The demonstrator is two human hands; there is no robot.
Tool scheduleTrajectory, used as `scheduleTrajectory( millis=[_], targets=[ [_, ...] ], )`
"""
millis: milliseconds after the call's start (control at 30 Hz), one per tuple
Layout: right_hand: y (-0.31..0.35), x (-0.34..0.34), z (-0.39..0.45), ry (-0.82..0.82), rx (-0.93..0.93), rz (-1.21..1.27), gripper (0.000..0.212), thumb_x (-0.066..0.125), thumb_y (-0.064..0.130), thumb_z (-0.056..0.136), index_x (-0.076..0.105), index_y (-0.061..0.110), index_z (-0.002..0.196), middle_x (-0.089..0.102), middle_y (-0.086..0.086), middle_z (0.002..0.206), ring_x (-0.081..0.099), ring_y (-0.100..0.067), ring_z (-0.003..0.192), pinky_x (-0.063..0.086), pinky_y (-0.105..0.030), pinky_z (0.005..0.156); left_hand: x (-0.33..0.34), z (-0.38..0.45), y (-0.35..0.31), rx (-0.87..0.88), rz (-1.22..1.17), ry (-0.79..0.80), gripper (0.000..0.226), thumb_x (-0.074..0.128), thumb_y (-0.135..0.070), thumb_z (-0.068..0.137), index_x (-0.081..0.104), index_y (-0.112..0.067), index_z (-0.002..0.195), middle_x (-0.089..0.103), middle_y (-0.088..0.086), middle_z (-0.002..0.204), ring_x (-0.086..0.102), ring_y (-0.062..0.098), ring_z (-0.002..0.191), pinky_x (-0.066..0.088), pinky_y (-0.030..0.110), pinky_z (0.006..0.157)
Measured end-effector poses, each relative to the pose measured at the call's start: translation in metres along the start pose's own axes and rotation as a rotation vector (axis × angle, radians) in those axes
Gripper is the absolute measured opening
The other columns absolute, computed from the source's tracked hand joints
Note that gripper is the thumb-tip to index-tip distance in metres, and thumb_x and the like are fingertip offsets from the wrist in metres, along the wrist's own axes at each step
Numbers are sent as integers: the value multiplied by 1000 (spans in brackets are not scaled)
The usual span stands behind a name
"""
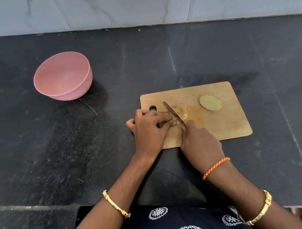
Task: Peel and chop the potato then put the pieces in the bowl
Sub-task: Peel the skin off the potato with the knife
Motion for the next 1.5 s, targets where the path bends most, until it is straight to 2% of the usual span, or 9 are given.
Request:
scheduleTrajectory(
  millis=[100, 300, 467, 600, 667, 833, 1033, 1333, 1500],
  targets=[
    [-1, 4, -2, 15, 12, 12, 21, 23, 34, 103, 29, 17, 92, 33, 2, 63, 42, -25, 65, 32, -32, 58, 0, 0, 1, -28, 21, -1, 16, 75, -45, 70, 74, -34, 81, 68, -22, 85, 43, 6, 93, 15, 28, 74],
    [-6, 7, -8, 51, 30, 9, 22, 23, 36, 102, 29, 17, 93, 36, 3, 66, 57, -29, 78, 36, -33, 60, 2, -5, 0, -30, 21, 14, 18, 74, -47, 70, 74, -35, 83, 67, -22, 88, 42, 8, 97, 15, 28, 75],
    [-6, 3, -9, 53, 54, 0, 30, 22, 38, 102, 39, 14, 105, 59, -9, 90, 62, -33, 89, 34, -32, 60, 7, -11, 0, -13, 47, 50, 28, 75, -49, 67, 73, -35, 92, 64, -24, 97, 37, 5, 104, 15, 28, 77],
    [-7, 3, -8, 73, 49, -11, 33, 20, 40, 102, 40, 14, 105, 61, -11, 94, 62, -33, 88, 36, -33, 62, 12, -10, 17, -141, -144, 63, 28, 77, -48, 64, 72, -37, 89, 63, -26, 94, 33, 2, 111, 16, 22, 87],
    [-7, 3, -7, 87, 46, 6, 31, 20, 41, 101, 38, 15, 98, 61, -11, 92, 60, -33, 85, 37, -33, 63, 15, -9, 22, -163, -194, 93, 28, 78, -47, 64, 72, -38, 90, 63, -25, 96, 30, 1, 112, 13, 15, 90],
    [-6, 1, -7, 102, 32, 15, 29, 21, 42, 101, 35, 18, 93, 46, -2, 74, 48, -24, 70, 37, -33, 62, 11, -13, 17, -168, -165, 31, 28, 81, -43, 63, 72, -37, 89, 63, -24, 95, 33, 3, 112, 17, 26, 92],
    [-7, 2, -8, 86, 45, 24, 25, 23, 38, 102, 32, 17, 94, 43, -2, 74, 45, -25, 71, 36, -33, 62, 7, -14, 6, -120, -10, -43, 30, 76, -52, 58, 71, -37, 84, 65, -23, 93, 39, 3, 103, 15, 28, 80],
    [-11, 5, -14, 78, 38, 18, 23, 21, 39, 101, 29, 19, 92, 40, 2, 63, 43, -19, 60, 34, -32, 55, 4, -16, 2, -54, 30, -67, 29, 65, -57, 60, 70, -41, 83, 63, -26, 95, 40, 3, 102, 17, 30, 79],
    [-13, 9, -20, 105, 53, 26, 21, 21, 38, 102, 28, 19, 93, 38, 2, 65, 44, -22, 65, 35, -32, 58, 3, -16, 3, -67, 22, -83, 26, 66, -56, 63, 71, -39, 82, 65, -25, 94, 43, 5, 102, 18, 31, 79]
  ],
)
Point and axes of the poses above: each hand's wrist, its own z-axis towards the middle knuckle, its own x-axis out of the palm, y = z × x, the point moved 9 cm from there along z, towards the middle knuckle
